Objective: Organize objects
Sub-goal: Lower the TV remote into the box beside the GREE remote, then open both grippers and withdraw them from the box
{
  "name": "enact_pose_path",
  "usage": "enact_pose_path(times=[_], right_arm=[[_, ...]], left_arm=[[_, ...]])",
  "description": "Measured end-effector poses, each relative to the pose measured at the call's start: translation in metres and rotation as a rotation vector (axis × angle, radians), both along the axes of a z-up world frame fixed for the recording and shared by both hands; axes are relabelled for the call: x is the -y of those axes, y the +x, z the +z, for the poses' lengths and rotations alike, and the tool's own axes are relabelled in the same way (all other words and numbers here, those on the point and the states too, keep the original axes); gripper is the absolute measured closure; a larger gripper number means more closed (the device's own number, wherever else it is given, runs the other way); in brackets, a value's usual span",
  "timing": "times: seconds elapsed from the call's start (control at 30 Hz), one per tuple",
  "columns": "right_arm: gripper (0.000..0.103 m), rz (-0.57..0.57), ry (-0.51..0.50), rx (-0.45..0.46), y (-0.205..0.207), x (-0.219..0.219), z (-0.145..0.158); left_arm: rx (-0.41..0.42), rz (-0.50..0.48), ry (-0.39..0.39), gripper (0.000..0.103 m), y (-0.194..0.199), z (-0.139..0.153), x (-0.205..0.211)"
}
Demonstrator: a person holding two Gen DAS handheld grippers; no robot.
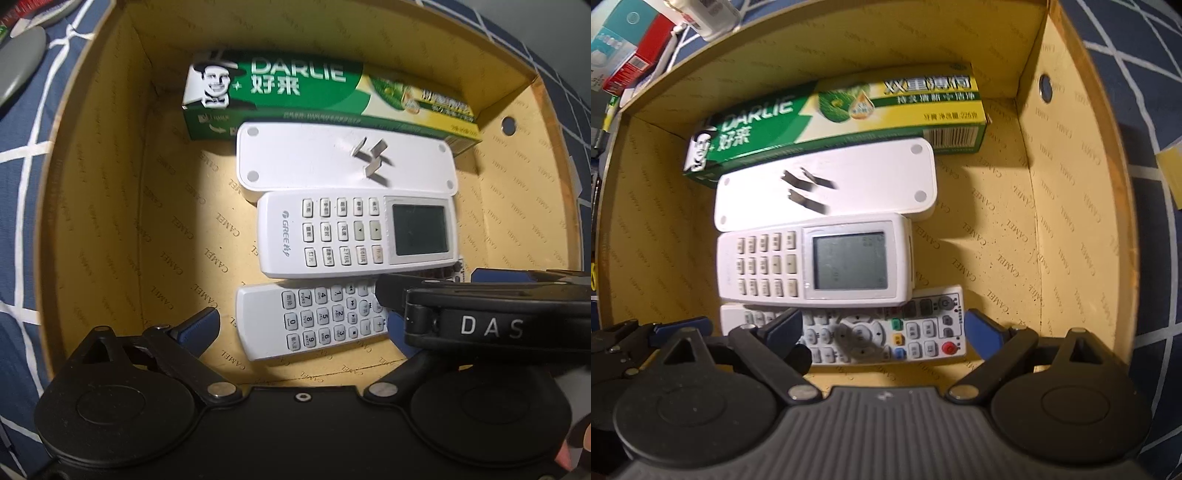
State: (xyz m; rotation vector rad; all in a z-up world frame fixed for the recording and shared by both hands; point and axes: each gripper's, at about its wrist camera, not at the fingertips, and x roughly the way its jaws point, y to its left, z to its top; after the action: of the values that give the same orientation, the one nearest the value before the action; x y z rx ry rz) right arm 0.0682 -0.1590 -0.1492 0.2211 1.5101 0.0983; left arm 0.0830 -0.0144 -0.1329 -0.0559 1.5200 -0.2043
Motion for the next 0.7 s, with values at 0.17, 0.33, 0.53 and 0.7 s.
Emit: enact_pose_path(times=[0.17,0.33,0.53,0.7], right_arm=[[0.009,0.004,0.011,0.045,-0.007,-0.001,0.020],[0.009,0.006,0.029,0.101,-0.019,0.002,0.045],[0.009,0.000,0.051,0.172,-0.031,0.012,0.068],[0.008,-0.010,0.062,0.217,-0.044,0.029,0.087]], left_arm=[[0.044,0.016,0.006,0.005,-0.010,0.015,-0.001],[0.094,0.030,-0.003,0.005,-0.024,0.037,-0.001],[0.154,0.046,-0.019,0.004,-0.042,0.064,0.002],[0.198,0.054,-0.017,0.000,-0.055,0.084,0.010]])
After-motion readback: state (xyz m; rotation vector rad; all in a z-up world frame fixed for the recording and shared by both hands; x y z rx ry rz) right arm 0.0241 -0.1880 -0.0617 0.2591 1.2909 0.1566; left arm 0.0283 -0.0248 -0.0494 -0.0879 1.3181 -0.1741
